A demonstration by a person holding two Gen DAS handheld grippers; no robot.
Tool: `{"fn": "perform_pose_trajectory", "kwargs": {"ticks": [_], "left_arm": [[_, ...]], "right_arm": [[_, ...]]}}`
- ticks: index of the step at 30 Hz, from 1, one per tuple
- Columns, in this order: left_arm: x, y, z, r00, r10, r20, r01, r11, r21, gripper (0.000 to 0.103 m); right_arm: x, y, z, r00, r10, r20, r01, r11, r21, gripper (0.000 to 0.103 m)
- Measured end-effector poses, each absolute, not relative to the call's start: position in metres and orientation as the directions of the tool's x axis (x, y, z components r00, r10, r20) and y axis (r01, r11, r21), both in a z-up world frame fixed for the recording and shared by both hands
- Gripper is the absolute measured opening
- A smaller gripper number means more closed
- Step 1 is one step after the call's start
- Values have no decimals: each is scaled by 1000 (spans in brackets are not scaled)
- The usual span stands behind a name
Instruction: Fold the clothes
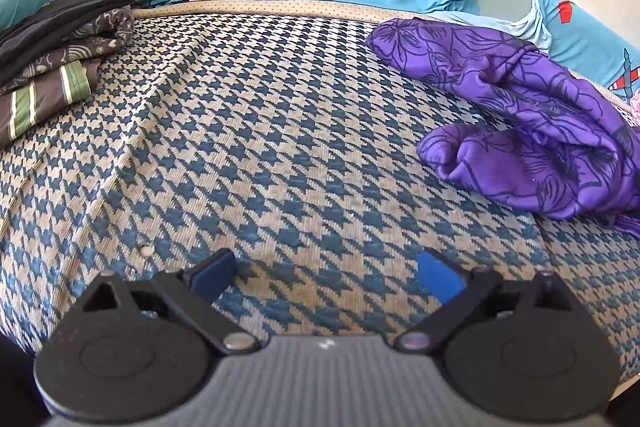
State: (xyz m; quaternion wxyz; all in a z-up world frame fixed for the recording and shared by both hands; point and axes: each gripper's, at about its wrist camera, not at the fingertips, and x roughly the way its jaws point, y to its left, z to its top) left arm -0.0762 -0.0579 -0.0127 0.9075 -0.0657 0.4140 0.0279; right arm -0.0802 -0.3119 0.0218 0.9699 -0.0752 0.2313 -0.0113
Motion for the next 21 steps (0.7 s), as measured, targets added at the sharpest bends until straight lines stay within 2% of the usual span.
{"fn": "perform_pose_trajectory", "kwargs": {"ticks": [3,8,13,17,21], "left_arm": [[-76,-59,-13,655,-2,-756,-104,990,-93,98],[-76,-60,-13,655,0,-756,-100,991,-87,99],[-76,-61,-13,655,-1,-756,-99,991,-87,99],[-77,-61,-12,654,-4,-756,-98,991,-90,99],[-76,-59,-11,654,-13,-757,-103,989,-107,99]], "right_arm": [[-75,-304,15,900,-76,-430,-21,976,-215,45],[-65,-300,4,895,-76,-439,-16,979,-204,45],[-67,-304,5,893,-45,-448,-8,993,-117,33],[-71,-307,10,889,-26,-457,-3,998,-62,16],[-76,-311,19,884,32,-467,-12,999,44,10]]}}
